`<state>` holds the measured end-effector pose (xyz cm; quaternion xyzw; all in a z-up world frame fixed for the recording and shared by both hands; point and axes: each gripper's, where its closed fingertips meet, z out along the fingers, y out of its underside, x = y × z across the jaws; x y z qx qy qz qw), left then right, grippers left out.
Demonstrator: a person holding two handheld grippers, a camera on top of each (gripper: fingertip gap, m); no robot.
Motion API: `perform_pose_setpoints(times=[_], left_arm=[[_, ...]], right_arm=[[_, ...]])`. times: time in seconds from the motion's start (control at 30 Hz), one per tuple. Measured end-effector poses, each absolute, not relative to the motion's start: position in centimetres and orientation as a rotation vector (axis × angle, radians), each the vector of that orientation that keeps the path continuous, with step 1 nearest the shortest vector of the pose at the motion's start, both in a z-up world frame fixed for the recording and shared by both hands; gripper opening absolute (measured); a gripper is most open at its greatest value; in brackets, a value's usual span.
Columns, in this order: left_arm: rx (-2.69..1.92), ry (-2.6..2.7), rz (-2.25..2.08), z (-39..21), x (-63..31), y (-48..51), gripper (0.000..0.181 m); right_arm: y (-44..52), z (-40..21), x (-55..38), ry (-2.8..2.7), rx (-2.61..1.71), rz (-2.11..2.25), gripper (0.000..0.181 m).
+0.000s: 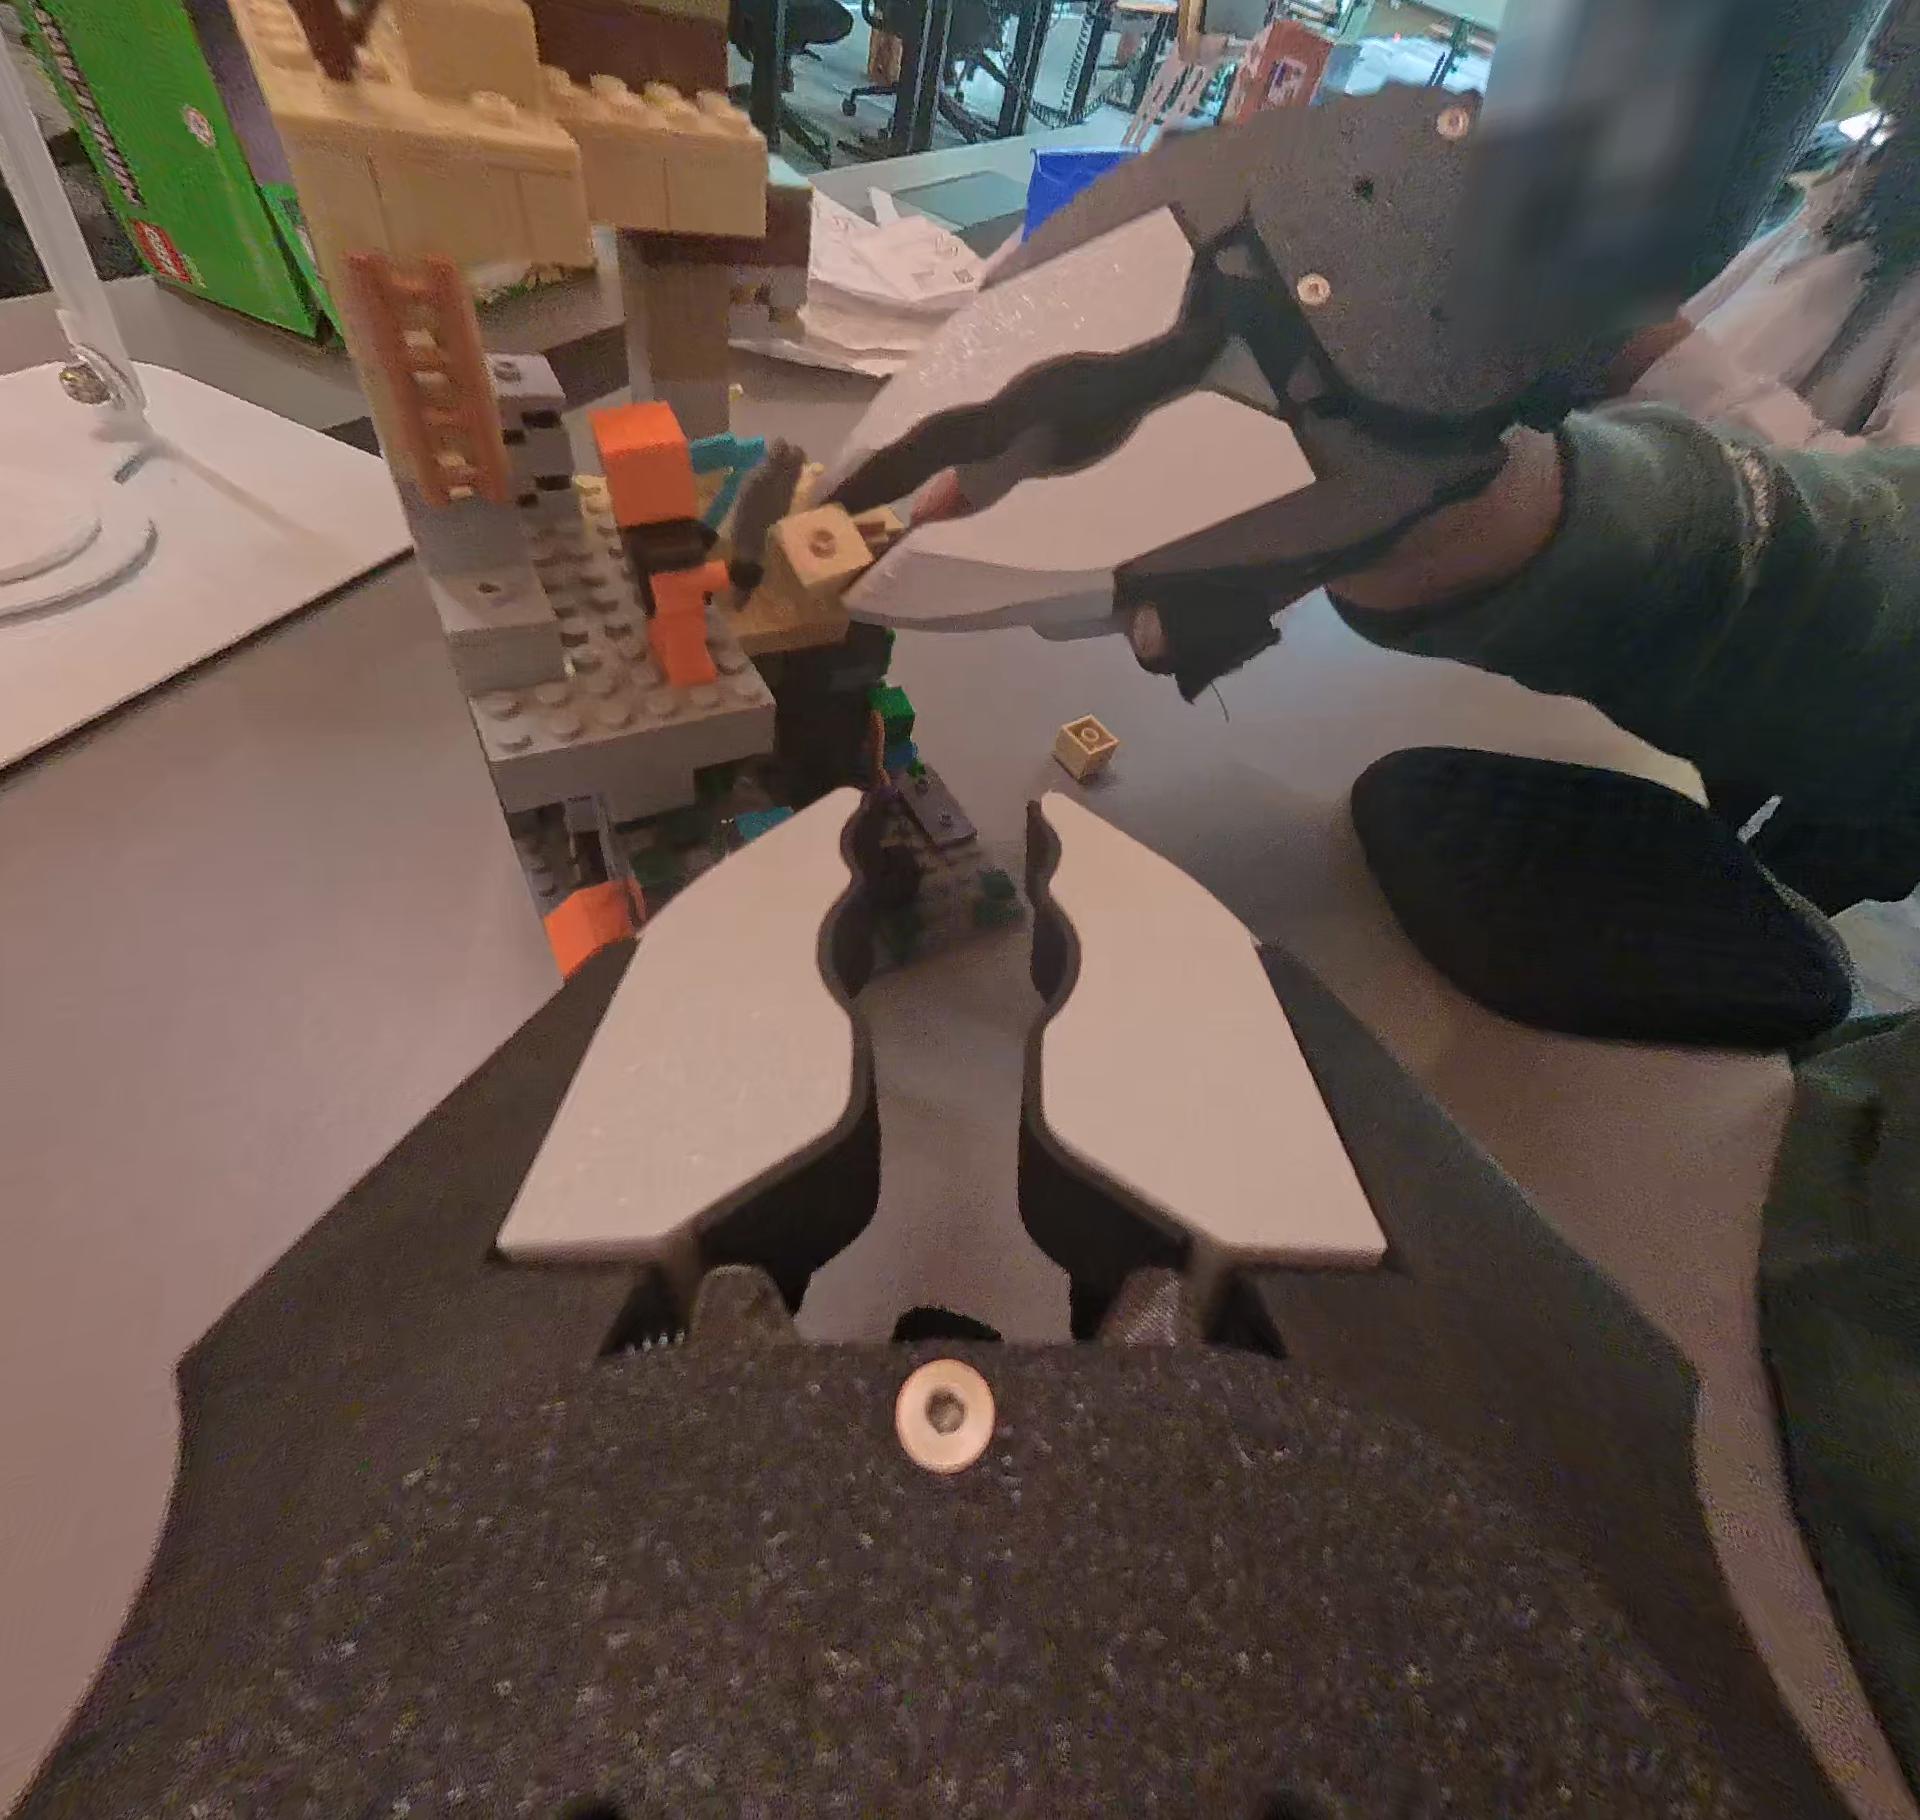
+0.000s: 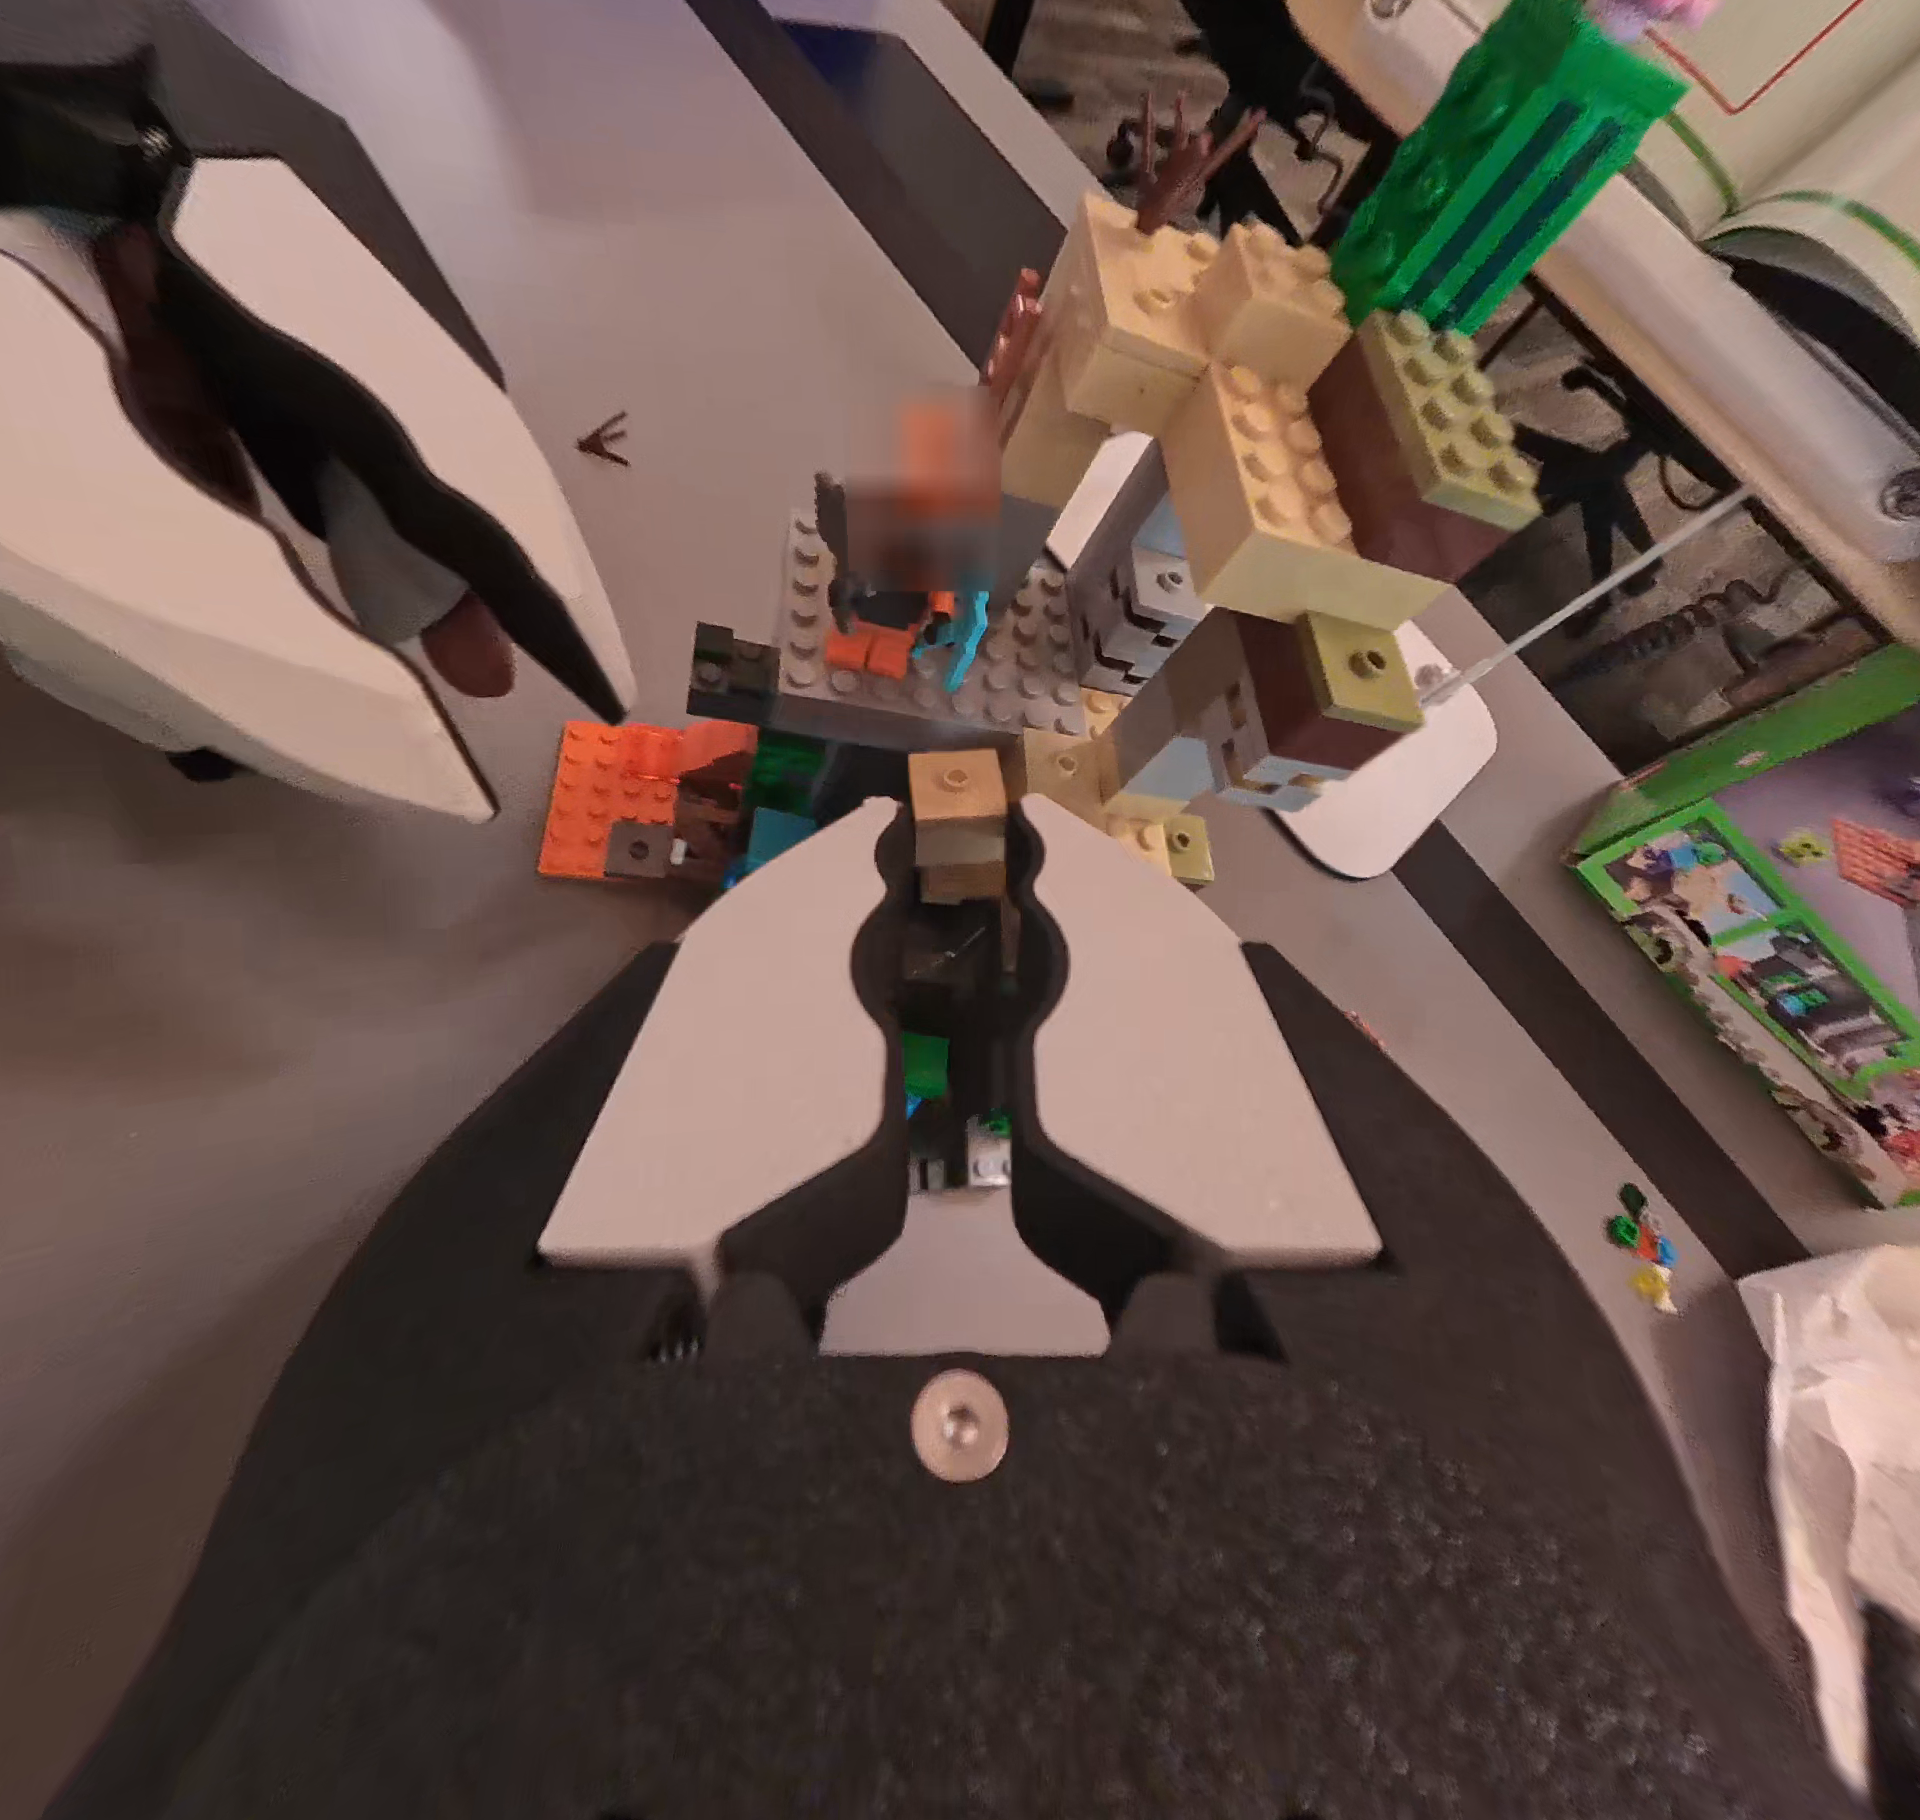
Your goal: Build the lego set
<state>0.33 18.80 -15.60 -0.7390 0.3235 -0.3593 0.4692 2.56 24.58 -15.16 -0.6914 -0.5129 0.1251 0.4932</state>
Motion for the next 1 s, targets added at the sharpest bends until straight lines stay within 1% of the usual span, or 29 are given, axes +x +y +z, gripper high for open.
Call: perform_pose_setpoints(times=[0.13,0.27,0.47,0.63,0.8,0.87,1.0], left_arm=[[-1.825,0.844,-0.859,-16.6,0.6,18.8,0.026],[-1.824,0.86,-0.871,-16.8,0.8,18.9,0.025],[-1.826,0.864,-0.869,-17.1,0.7,18.8,0.025],[-1.825,0.867,-0.869,-17.1,0.7,18.7,0.024],[-1.824,0.871,-0.868,-17.2,0.6,18.4,0.023],[-1.821,0.875,-0.866,-17.2,0.6,18.3,0.023],[-1.812,0.897,-0.867,-17.3,1.0,18.2,0.023]], right_arm=[[25.2,-15.6,2.8,-1.257,-1.73,0.235,0.017],[25.3,-15.7,2.9,-1.253,-1.764,0.202,0.021],[25.2,-15.4,2.9,-1.263,-1.748,0.164,0.025],[25.2,-14.8,3.0,-1.266,-1.72,0.142,0.025],[24.5,-13.7,5.0,-1.29,-1.673,0.191,0.026],[22.9,-14.9,7.0,-1.412,-1.655,0.241,0.025],[19.7,-20.6,11.8,-1.612,-1.745,0.248,0.027]])
